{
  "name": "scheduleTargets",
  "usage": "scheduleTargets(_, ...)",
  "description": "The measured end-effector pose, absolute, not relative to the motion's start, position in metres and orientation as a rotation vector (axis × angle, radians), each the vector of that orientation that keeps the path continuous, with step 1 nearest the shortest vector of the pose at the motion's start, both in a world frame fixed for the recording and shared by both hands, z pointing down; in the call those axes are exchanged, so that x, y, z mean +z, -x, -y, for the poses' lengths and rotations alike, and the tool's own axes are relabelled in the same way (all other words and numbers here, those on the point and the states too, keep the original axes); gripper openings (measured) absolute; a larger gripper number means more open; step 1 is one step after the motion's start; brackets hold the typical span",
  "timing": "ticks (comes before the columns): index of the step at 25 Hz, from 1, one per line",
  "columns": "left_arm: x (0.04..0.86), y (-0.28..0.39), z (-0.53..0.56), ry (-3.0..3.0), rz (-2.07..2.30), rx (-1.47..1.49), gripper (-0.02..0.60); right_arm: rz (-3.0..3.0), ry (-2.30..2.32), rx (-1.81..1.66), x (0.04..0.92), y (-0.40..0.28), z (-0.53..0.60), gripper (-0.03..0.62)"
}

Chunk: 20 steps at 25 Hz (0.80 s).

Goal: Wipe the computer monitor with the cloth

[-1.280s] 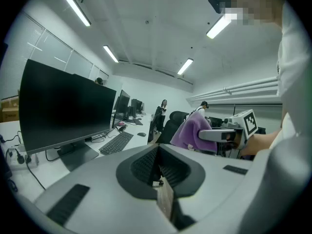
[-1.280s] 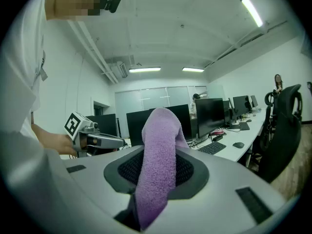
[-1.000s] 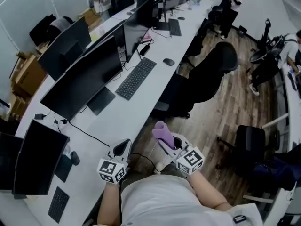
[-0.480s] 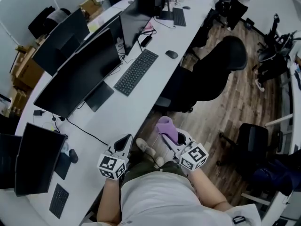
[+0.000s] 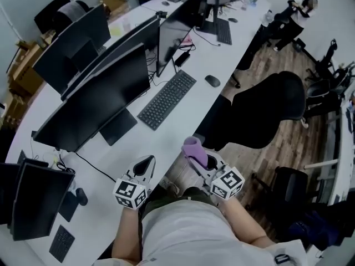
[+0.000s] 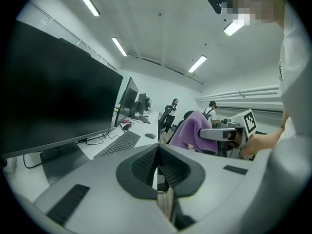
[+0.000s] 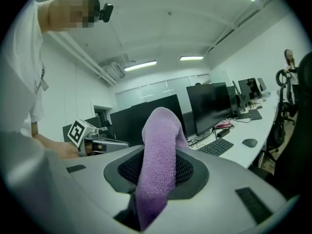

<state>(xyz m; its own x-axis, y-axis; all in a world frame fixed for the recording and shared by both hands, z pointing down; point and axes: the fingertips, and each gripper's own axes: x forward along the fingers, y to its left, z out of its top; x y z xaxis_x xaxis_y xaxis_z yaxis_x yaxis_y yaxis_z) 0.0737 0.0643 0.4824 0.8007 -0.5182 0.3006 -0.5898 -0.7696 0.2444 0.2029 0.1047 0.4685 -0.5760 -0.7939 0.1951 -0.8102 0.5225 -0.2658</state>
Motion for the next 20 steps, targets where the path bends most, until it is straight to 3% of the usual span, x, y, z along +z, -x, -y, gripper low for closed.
scheduleTargets(20, 0.495, -0.007, 0.036, -2.472, 1.154, 0.243, 0.003, 2.747, -1.236, 0.436, 0.456, -0.181, 0.074, 0.118)
